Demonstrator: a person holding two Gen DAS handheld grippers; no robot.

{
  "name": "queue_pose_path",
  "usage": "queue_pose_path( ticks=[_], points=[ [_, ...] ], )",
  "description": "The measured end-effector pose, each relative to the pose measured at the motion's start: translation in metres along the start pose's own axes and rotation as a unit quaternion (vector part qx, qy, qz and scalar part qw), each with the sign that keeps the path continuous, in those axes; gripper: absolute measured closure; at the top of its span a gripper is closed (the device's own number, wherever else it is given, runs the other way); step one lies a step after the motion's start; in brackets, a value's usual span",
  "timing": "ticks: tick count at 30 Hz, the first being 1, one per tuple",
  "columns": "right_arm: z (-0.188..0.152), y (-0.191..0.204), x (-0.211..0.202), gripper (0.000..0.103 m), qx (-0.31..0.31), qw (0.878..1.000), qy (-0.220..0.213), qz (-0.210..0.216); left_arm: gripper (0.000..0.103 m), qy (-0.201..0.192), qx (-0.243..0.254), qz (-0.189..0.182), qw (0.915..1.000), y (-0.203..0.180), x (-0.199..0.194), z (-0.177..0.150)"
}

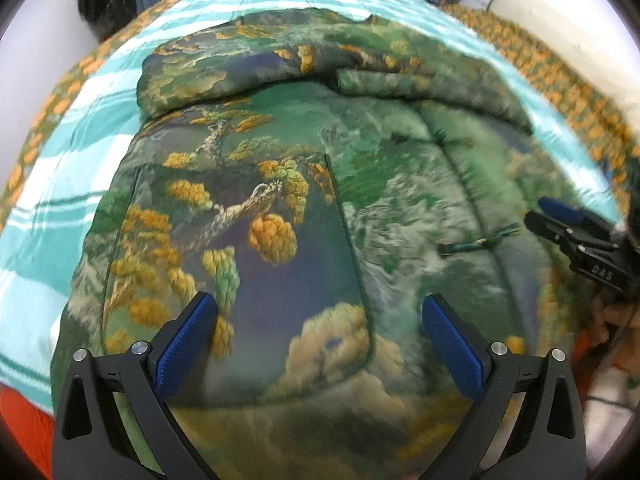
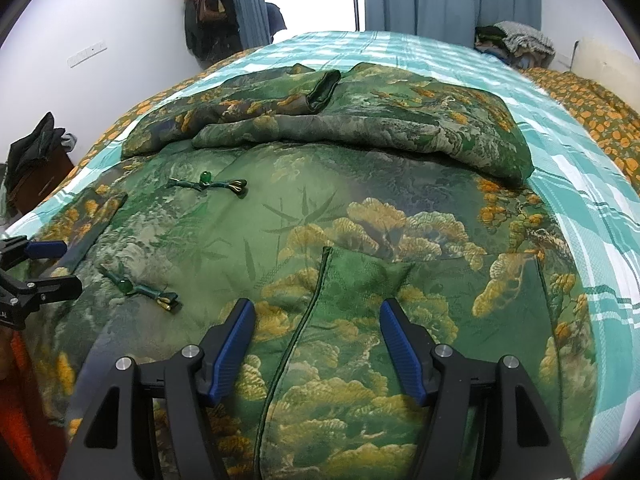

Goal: Fold large clothes

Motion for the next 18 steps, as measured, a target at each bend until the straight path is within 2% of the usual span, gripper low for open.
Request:
queue_pose_path(
  ticks=[3, 6, 9, 12, 14, 18],
  points=[
    [0.013, -0.02, -0.036, 0.037, 0.027, 0.999, -0.024, 0.018, 0.001, -0.017, -0.055, -0.045, 0.9974, 0.023, -0.027, 0.009],
    [0.013, -0.054, -0.069, 0.037, 0.049, 0.998, -0.035, 0.008, 0.001, -0.031, -0.106, -0.048, 0.9927, 0.065, -0.041, 0.018],
    [-0.009, -0.108, -0.093, 0.037, 0.087, 0.996, 0.007, -0.015, 0.001, -0.002, -0.156, -0.027, 0.9874, 0.11, -0.026, 0.009],
    [-0.042, -0.148, -0.108, 0.036, 0.143, 0.988, 0.046, -0.021, 0.001, 0.036, -0.188, -0.026, 0.9812, 0.129, -0.007, -0.009],
    [-0.061, -0.157, -0.112, 0.036, 0.18, 0.981, 0.067, 0.007, 0.001, 0.046, -0.19, -0.036, 0.98, 0.124, -0.001, -0.015],
    [-0.084, -0.146, -0.105, 0.036, 0.207, 0.971, 0.095, 0.073, 0.001, 0.072, -0.139, -0.068, 0.9853, 0.088, 0.006, -0.021]
  ],
)
Point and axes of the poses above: each gripper's, at about its wrist camera, not at the fingertips, and x roughly the way its jaws point, y to its left, z to its top, the point moved 8 cm from there along x, roughly the way its jaws point, and after that the axes turned 9 degrees about z, right-handed, at the moved point
